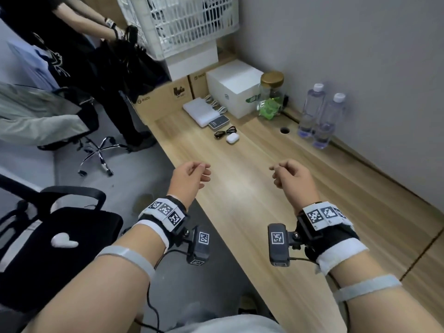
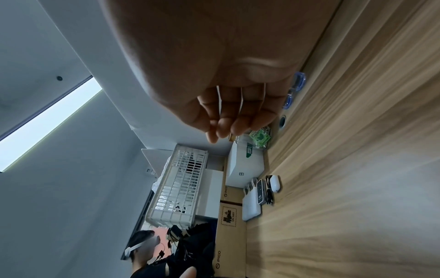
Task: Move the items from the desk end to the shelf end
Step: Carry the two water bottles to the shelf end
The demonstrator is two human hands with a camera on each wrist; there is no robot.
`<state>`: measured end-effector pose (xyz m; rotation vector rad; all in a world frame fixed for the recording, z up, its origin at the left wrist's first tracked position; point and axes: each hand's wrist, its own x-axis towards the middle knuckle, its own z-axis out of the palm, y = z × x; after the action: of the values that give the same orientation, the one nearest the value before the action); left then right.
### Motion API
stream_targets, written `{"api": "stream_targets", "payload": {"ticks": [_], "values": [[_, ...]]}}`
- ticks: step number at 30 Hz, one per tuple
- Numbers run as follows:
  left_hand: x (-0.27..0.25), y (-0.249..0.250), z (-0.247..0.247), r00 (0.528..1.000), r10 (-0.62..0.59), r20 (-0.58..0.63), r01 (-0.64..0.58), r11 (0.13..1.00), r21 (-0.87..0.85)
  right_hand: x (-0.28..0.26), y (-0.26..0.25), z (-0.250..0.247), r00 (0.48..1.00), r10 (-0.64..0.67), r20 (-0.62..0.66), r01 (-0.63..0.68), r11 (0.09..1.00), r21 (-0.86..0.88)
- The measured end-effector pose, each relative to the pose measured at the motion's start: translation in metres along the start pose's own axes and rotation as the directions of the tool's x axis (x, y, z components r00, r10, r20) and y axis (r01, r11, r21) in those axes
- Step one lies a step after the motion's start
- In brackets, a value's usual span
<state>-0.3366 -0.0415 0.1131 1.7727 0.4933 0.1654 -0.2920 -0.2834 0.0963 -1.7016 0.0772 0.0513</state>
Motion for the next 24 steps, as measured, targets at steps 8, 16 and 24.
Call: {"api": "stream_targets", "payload": {"ticks": [8,16,24], "values": [[0.114,0.011,0.054,0.986,-0.021,0.165,0.024,0.999,-0.021,0.088,0.007,0.015,0.994,0.083,-0.065,-0.090,0.990,-0.111],[0.236,0.042,0.178,0.887,-0.021,0.460,0.072,0.993,-0.093,0.201,0.000,-0.027,0.949,0.002,-0.314,-0.222,0.711,-0.668],[0.306,0.069,0.307,0.732,0.076,0.678,-0.112,0.994,0.010,0.269,0.023,-0.096,0.741,0.245,-0.626,-0.545,0.764,-0.345]]}}
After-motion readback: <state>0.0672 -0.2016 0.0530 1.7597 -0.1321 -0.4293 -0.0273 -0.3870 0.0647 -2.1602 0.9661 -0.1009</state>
